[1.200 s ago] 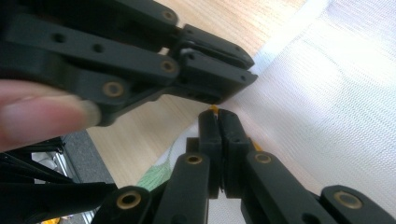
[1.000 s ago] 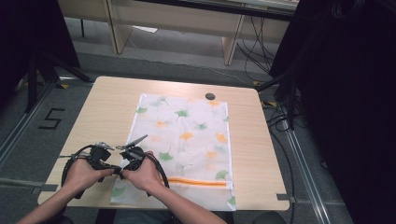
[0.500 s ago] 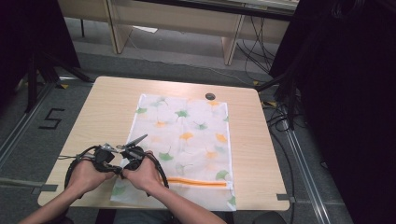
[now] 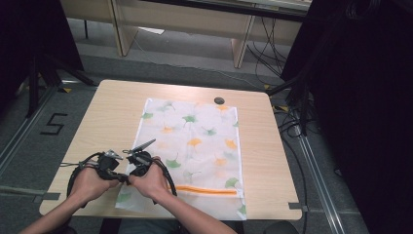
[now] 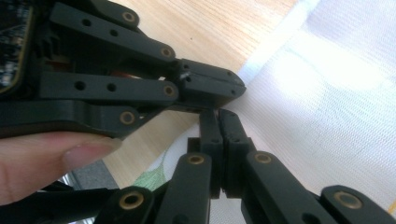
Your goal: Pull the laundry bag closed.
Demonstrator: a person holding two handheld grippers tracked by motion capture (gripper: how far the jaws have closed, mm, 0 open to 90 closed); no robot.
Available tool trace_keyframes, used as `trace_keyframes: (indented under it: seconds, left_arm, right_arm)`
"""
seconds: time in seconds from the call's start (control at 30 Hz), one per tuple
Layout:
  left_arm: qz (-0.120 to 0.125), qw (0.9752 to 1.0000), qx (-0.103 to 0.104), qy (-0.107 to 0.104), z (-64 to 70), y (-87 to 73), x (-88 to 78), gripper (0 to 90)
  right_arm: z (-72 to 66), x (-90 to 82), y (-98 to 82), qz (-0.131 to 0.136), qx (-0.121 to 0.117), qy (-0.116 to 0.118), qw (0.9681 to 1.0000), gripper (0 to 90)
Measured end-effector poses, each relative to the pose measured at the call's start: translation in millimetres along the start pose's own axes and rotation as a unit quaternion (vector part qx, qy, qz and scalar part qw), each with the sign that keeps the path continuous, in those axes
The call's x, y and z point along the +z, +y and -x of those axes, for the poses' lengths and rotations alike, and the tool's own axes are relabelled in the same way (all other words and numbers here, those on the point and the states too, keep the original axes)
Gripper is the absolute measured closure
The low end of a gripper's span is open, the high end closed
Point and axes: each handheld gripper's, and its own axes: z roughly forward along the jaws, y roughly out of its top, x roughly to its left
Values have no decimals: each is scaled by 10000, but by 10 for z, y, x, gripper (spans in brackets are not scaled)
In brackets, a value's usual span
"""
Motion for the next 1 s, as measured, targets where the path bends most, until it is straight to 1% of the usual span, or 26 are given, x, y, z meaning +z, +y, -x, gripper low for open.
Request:
trace_keyframes:
  seconds: [0.03, 0.07, 0.1, 0.13, 0.17, 0.2, 0.23, 0.27, 0.3, 0.33, 0.37, 0.4, 0.43, 0.47, 0.5, 0.53, 0.57, 0.63, 0.67, 0.7, 0.73, 0.77, 0.8, 0.9, 0.93, 1.0]
  left_arm:
    - [13, 10000, -6, 7, 2, -2, 0, 900]
    - [29, 10000, -11, -29, 3, -7, -2, 900]
    - [-50, 10000, 52, -51, -12, -4, -7, 900]
    - [21, 10000, -19, -48, -11, -9, -6, 900]
    - [31, 10000, -61, -29, -11, -8, -1, 900]
    - [36, 10000, -45, -68, -15, -11, -5, 900]
    - [41, 9999, -66, -80, -18, -12, -3, 900]
    - [49, 9999, -83, -87, -19, -13, -4, 900]
    - [51, 9999, -129, -100, -25, -13, 2, 900]
    - [19, 9999, -107, -113, -33, -13, -1, 900]
    - [23, 9999, -92, -117, -35, -16, -9, 900]
    - [23, 9999, -92, -117, -35, -16, -9, 900]
    - [19, 9999, -102, -123, -35, -16, -9, 900]
    - [19, 9999, -107, -129, -35, -16, -10, 900]
    - [75, 9997, -187, -124, -28, -19, -3, 900]
    - [70, 9997, -219, -129, -32, -20, -1, 900]
    - [59, 9996, -244, -129, -34, -21, -4, 900]
    - [76, 9995, -264, -137, -35, -23, -3, 900]
    - [83, 9996, -250, -129, -32, -24, -4, 900]
    - [82, 9996, -250, -121, -31, -24, -4, 900]
    - [81, 9996, -254, -125, -31, -24, -4, 900]
    - [72, 9996, -244, -127, -33, -23, -5, 900]
    - [73, 9996, -245, -128, -34, -24, -6, 900]
    - [71, 9995, -256, -139, -38, -24, -4, 900]
    - [82, 9996, -251, -132, -34, -25, -6, 900]
    - [62, 9996, -220, -157, -37, -25, -11, 900]
  right_arm:
    - [0, 7, -4, 98, -89, 37, 9999, 900]
    - [-23, -6, -10, 58, 3, 36, 10000, 900]
    - [-33, -14, -12, 43, 15, -20, 10000, 900]
    - [-17, -11, -13, 134, -141, 43, 9998, 900]
    - [-25, -14, -18, 124, -119, 10, 9999, 900]
    - [-40, -17, -22, 103, -63, -6, 9999, 900]
    - [-63, -20, -24, 108, -88, -167, 9998, 900]
    - [-51, -17, -26, 132, -210, -145, 9996, 900]
    - [-50, -15, -29, 123, -253, -272, 9992, 900]
    - [-56, -21, -33, 175, -308, -192, 9992, 900]
    - [-63, -20, -43, 142, -90, -121, 9998, 900]
    - [-63, -20, -43, 142, -90, -121, 9998, 900]
    - [-55, -16, -46, 168, -122, -172, 9996, 900]
    - [-45, -13, -47, 157, -83, -77, 9998, 899]
    - [-17, -2, -50, 213, -130, -5, 9997, 896]
    - [-5, -13, -54, 226, -233, -87, 9994, 894]
    - [-19, -16, -65, 161, -79, -94, 9998, 895]
    - [-20, -12, -69, 186, -73, -85, 9998, 892]
    - [-15, -11, -70, 190, -123, -113, 9997, 888]
    - [7, -6, -68, 268, -259, -35, 9993, 877]
    - [-15, 7, -68, 366, -128, -185, 9991, 873]
    - [-21, 11, -69, 379, -49, -139, 9992, 873]
    - [-15, 11, -69, 333, -42, -88, 9994, 873]
    - [-7, 11, -71, 323, -47, -40, 9995, 871]
    - [-16, 9, -70, 373, -8, 83, 9993, 870]
    - [-7, 13, -67, 376, -61, 97, 9992, 864]
